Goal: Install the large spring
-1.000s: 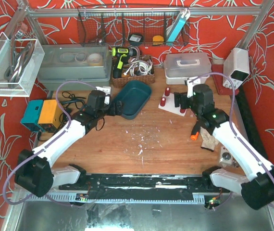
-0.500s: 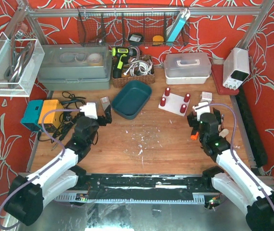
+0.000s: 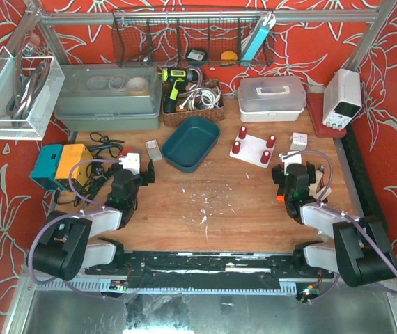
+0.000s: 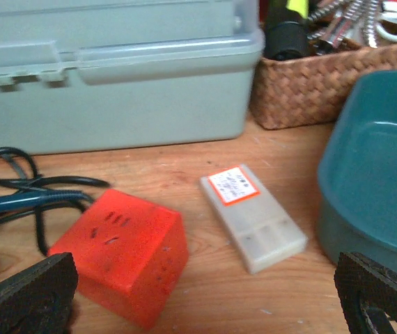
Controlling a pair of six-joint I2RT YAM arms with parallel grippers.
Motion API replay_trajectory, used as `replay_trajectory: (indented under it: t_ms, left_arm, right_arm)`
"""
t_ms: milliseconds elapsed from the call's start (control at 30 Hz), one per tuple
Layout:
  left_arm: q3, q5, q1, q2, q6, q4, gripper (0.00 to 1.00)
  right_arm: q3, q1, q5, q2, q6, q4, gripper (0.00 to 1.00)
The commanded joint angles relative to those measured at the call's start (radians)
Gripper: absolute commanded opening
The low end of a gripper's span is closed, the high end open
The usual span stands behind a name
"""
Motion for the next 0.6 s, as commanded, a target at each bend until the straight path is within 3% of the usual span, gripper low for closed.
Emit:
replay_trajectory:
  t_ms: [0,167,367,433,567]
  left_arm:
    - [-0.065,0.004,0.051,0.031,-0.006,0.244,1.00]
    - [-0.077,0.053,0.054,0.089,0.013,0.298,1.00]
    - [-0.115,0.026,0.071,0.156,-0.021,0.404,1.00]
    - [-0.155,0.015,0.075,0.201,-0.023,0.546,1.00]
    - [-0.122,0.040,0.101,0.191,-0.047,0.464,1.00]
  right_arm:
    - [0.024,-0.036,-0.076,0.074,0.009,0.176,0.99]
    - [0.027,-0.095,-0.127,0.185,0.045,0.262,0.99]
    - [-0.006,-0.114,-0.123,0.209,0.071,0.330,0.99]
    - [-0.008,-0.114,-0.123,0.214,0.070,0.340,0.99]
    - [-0.004,-0.115,-0.121,0.214,0.070,0.333,0.99]
